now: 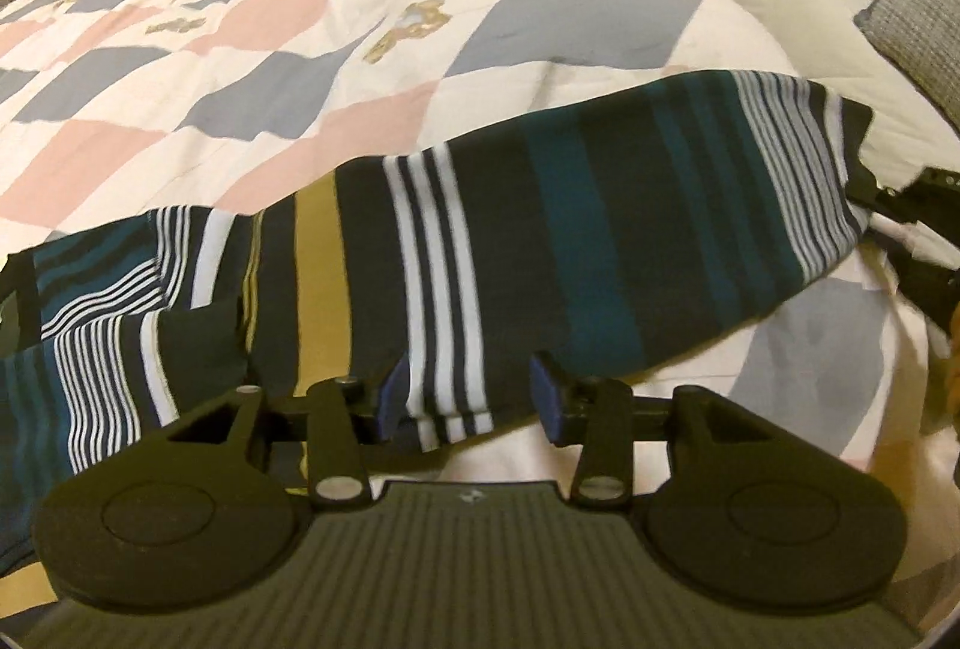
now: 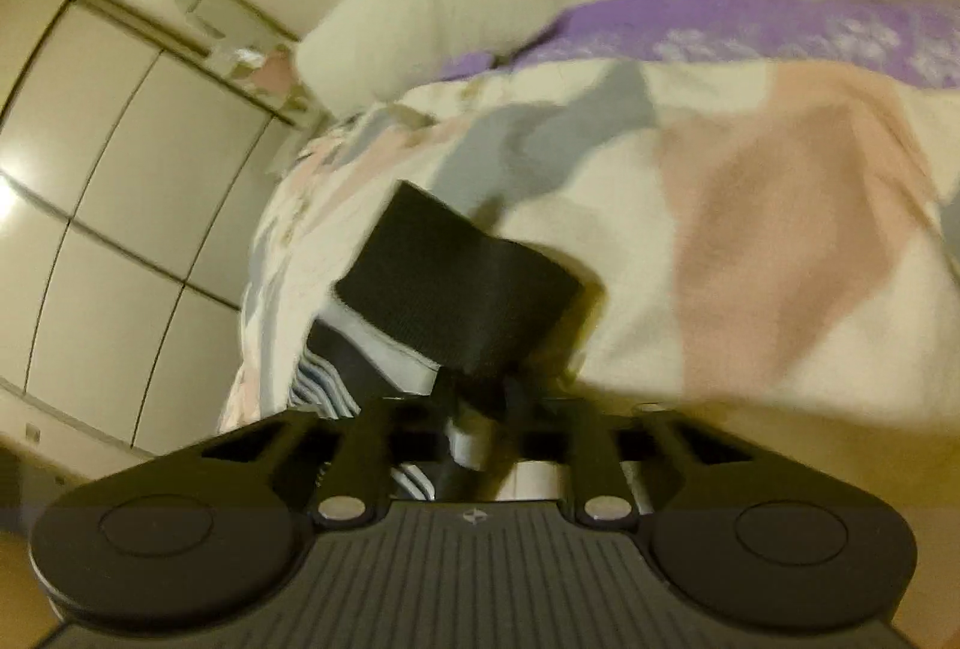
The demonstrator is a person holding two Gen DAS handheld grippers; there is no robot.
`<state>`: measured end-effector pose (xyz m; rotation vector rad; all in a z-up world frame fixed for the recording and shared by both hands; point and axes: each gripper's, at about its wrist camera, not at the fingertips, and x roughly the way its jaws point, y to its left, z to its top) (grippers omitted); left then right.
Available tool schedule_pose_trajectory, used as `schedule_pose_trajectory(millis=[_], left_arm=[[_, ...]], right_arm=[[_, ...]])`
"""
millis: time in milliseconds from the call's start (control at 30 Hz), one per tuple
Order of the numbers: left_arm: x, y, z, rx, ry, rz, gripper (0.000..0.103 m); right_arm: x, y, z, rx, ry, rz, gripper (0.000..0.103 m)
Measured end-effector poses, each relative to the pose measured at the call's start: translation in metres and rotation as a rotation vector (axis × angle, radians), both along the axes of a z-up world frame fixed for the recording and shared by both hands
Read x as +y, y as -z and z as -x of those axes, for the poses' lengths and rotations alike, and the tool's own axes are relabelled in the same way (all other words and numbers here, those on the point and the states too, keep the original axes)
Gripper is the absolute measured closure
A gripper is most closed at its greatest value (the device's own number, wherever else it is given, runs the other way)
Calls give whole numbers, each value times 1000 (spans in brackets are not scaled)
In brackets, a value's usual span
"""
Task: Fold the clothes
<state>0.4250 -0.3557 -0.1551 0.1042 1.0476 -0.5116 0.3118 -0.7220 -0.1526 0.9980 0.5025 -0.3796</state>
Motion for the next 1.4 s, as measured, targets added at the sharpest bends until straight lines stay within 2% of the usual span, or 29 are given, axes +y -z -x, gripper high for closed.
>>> schedule_pose_trajectory(millis=[167, 267, 400, 533, 567, 633, 667, 767, 900, 1033, 1133, 1233, 1367, 1400], left_arm=[[24, -1, 3, 5, -33, -23, 64], [53, -3, 7, 4, -73, -38, 64], [117, -2, 18, 24, -184, -60, 63], [199, 3, 37, 68, -337, -79, 63], [217, 5, 43, 82, -373, -80, 63], [251, 10, 57, 113, -435, -78, 64], [267, 13, 64, 129, -467, -77, 64], [318, 20, 84, 176, -561, -74, 64], [338, 31, 97, 221, -589, -13, 64], [327, 47, 91, 278, -582, 112, 64], [314, 58, 81, 314, -587, 228, 63], [306, 77, 59, 351, -657, 361, 53], [305, 101, 34, 395, -756, 460, 32], [305, 104, 29, 400, -772, 475, 31]], right_arm=[[39, -38, -7, 10, -58, 241, 92], [82, -67, -18, -20, -136, 373, 92], [171, -93, -36, -96, -330, 481, 92], [282, -89, -42, -153, -602, 474, 92], [310, -83, -42, -141, -679, 466, 90], [364, -61, -42, -67, -842, 447, 68], [391, -51, -42, -30, -922, 436, 52], [441, -17, -26, 80, -1076, 449, 51], [453, 22, -3, 250, -1122, 416, 51], [424, 47, 13, 379, -1059, 373, 51], [400, 63, 21, 438, -993, 300, 51], [383, 74, 26, 466, -953, 247, 51], [380, 86, 24, 487, -939, 232, 51], [380, 88, 22, 493, -938, 234, 51]])
